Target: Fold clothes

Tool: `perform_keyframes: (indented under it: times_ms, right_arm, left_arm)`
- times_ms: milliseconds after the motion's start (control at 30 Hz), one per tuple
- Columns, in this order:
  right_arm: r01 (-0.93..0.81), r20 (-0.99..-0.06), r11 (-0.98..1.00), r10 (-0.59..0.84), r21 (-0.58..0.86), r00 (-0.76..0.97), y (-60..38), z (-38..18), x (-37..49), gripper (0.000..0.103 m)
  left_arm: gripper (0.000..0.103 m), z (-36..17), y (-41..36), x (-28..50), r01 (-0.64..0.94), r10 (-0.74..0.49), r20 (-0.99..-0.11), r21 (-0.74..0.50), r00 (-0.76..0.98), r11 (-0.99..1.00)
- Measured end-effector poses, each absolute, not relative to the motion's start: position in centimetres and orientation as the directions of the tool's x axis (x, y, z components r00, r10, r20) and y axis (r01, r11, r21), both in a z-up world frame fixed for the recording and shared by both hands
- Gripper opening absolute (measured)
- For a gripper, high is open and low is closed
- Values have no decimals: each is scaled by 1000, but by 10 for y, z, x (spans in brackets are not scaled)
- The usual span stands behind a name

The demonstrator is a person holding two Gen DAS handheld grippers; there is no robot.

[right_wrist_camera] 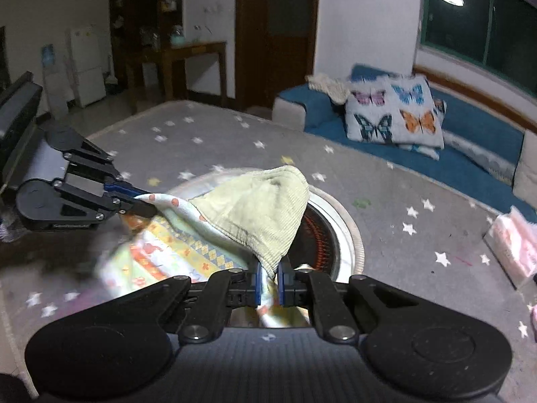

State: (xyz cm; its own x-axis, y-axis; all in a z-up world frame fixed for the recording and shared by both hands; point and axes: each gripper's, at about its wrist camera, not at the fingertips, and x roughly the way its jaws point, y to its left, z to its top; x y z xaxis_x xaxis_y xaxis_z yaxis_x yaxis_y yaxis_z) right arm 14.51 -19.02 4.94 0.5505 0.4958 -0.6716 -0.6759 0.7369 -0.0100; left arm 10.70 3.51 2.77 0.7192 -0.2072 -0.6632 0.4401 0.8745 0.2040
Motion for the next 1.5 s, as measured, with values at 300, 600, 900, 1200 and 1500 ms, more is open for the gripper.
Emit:
perform_keyframes:
  times_ms: [300, 600, 900, 1200, 1500]
  right_arm:
    - [-542, -646, 840, 428, 26, 632, -222, 15, 167, 20]
    - [-516, -681, 851, 434, 95, 590, -246, -12, 139, 20]
    - [-437, -668, 893, 390, 106, 634, -259, -9, 154, 12]
    - [-558, -679, 817, 491, 142, 546, -202, -19, 182, 13]
    - [-562, -663, 818, 490, 124, 566, -189, -14, 187, 19]
  left_arm:
    - [15, -6, 45, 137, 356, -155, -694, 155, 703, 921]
    - [20, -11, 44, 154, 310, -122, -694, 152, 710, 939]
    - [23, -1, 61, 168, 190, -42, -677, 146, 735, 971]
    - [24, 6, 21, 166, 388, -257, -693, 37, 674, 921]
    - [26, -10, -3, 188, 429, -268, -721, 45, 639, 902]
